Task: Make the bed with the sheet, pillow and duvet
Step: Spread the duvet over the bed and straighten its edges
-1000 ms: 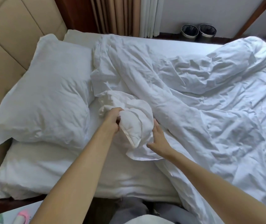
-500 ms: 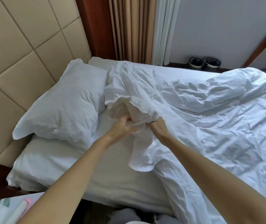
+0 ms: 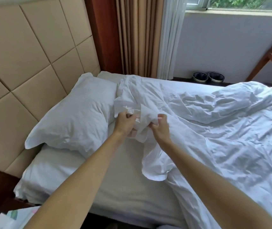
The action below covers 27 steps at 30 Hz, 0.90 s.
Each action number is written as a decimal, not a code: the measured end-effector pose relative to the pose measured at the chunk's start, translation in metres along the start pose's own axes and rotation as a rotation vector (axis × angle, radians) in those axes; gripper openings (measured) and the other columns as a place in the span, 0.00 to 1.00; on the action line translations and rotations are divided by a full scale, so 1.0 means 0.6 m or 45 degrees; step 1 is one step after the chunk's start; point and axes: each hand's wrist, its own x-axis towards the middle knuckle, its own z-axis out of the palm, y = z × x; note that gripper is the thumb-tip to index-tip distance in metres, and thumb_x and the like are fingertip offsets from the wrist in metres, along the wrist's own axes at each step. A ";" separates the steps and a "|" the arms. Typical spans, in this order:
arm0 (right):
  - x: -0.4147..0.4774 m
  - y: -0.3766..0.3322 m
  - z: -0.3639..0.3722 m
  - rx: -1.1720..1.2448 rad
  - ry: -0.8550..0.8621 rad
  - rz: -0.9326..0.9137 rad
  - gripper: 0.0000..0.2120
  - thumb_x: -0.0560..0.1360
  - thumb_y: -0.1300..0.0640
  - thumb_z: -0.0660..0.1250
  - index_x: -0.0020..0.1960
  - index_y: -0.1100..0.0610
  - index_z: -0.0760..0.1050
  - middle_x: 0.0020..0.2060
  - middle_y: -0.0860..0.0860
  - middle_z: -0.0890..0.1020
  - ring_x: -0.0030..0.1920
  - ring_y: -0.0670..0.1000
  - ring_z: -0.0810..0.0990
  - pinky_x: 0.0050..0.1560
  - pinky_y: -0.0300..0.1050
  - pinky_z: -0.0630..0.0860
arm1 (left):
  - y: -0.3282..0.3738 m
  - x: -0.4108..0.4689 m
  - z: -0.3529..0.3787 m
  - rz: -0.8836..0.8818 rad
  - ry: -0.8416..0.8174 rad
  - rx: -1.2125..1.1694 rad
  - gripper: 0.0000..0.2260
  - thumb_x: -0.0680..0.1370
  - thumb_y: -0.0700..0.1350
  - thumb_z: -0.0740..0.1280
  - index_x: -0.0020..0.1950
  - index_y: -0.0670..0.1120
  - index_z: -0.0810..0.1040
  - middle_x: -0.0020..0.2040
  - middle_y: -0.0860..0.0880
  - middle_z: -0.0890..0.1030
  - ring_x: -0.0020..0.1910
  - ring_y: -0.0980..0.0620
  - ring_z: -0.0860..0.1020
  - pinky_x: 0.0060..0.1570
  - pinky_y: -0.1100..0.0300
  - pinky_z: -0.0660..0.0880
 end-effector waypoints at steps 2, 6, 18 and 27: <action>-0.019 -0.006 0.033 -0.105 0.389 0.098 0.18 0.70 0.57 0.71 0.54 0.61 0.68 0.54 0.60 0.74 0.57 0.59 0.70 0.58 0.47 0.62 | -0.013 -0.007 -0.016 -0.159 -0.003 -0.191 0.03 0.77 0.37 0.61 0.45 0.42 0.73 0.37 0.45 0.74 0.36 0.49 0.73 0.31 0.61 0.75; -0.057 -0.035 0.100 0.053 0.241 0.141 0.07 0.73 0.60 0.66 0.44 0.59 0.66 0.35 0.52 0.73 0.42 0.56 0.74 0.40 0.44 0.68 | -0.037 0.012 -0.078 -0.290 -0.074 -0.308 0.04 0.75 0.36 0.63 0.40 0.41 0.75 0.38 0.45 0.77 0.41 0.47 0.76 0.48 0.47 0.78; -0.101 -0.093 0.169 0.149 -0.160 0.063 0.14 0.69 0.77 0.59 0.35 0.60 0.64 0.33 0.57 0.73 0.27 0.51 0.75 0.33 0.42 0.77 | -0.095 0.054 -0.211 -0.147 -0.416 -0.214 0.10 0.75 0.33 0.59 0.42 0.47 0.74 0.36 0.49 0.73 0.31 0.52 0.71 0.31 0.62 0.73; -0.112 -0.123 0.221 -0.112 -0.527 0.062 0.21 0.64 0.78 0.60 0.27 0.56 0.58 0.20 0.54 0.70 0.22 0.55 0.75 0.26 0.40 0.72 | -0.154 0.042 -0.284 -0.215 -0.548 0.109 0.21 0.71 0.33 0.56 0.53 0.52 0.80 0.36 0.46 0.80 0.37 0.47 0.78 0.39 0.51 0.82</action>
